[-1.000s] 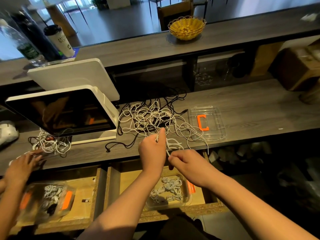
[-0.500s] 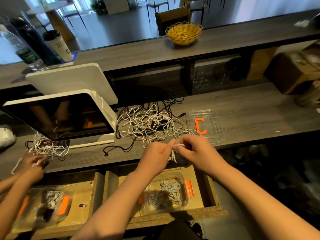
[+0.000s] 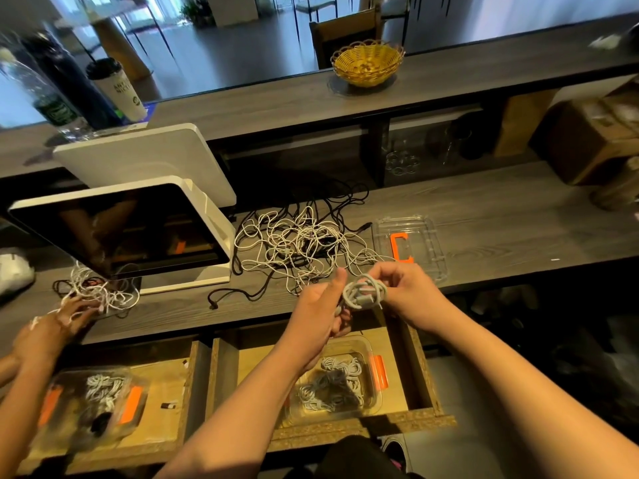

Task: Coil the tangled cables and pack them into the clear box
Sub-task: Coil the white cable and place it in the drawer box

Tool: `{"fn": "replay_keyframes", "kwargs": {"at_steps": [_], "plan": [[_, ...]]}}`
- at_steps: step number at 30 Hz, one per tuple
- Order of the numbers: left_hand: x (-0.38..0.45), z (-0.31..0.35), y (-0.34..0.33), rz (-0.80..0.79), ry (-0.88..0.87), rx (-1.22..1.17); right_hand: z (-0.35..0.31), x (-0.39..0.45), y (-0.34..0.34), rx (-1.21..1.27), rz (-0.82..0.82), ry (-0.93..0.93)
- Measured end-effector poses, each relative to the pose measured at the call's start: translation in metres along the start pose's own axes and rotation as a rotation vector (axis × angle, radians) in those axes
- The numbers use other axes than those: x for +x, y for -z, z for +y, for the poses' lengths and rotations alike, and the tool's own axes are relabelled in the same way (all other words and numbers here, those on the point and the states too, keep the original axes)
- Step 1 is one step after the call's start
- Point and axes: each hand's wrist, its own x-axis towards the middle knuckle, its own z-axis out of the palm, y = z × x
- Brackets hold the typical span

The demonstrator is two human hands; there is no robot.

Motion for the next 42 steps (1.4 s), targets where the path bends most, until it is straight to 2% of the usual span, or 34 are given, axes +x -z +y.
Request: {"fn": "replay_keyframes", "kwargs": {"at_steps": [2,5,12,15,18,20,24,30,34,37,39,41,42], "plan": [[0.001,-0.003,-0.001,0.027,-0.008,-0.119,-0.001,0.002,-0.002,-0.013,0.006,-0.008],[0.004,-0.008,-0.003,0.086,-0.053,-0.167,0.0,0.001,-0.005,-0.057,0.044,-0.03],[0.013,-0.02,0.003,0.242,-0.041,-0.141,0.008,-0.008,-0.014,-0.317,0.14,-0.03],[0.015,-0.02,0.004,0.317,-0.026,-0.146,-0.001,-0.007,-0.018,-0.523,0.125,0.068],[0.017,-0.02,0.007,0.384,-0.021,-0.145,-0.01,-0.007,-0.026,-0.741,0.038,0.214],[0.019,-0.019,0.008,0.399,-0.04,-0.132,-0.014,-0.006,-0.027,-0.806,0.002,0.294],[0.02,-0.008,0.006,0.344,-0.076,-0.102,-0.025,-0.007,-0.022,-0.737,0.057,0.425],[0.013,0.007,0.0,0.289,-0.075,-0.193,-0.033,-0.016,-0.028,-0.436,0.265,0.452],[0.012,0.016,0.002,0.239,-0.053,-0.239,-0.038,-0.016,-0.033,-0.268,0.267,0.412],[0.013,0.016,0.004,0.242,-0.067,-0.251,-0.033,-0.011,-0.033,-0.521,0.283,0.508],[0.014,0.015,0.0,0.235,-0.092,-0.219,-0.03,-0.005,-0.03,-0.723,0.37,0.623],[0.018,0.016,-0.002,0.239,-0.131,-0.101,-0.03,0.002,-0.026,-0.882,0.468,0.713],[0.02,0.016,-0.001,0.244,-0.153,-0.02,-0.031,0.005,-0.024,-0.932,0.459,0.735]]}}
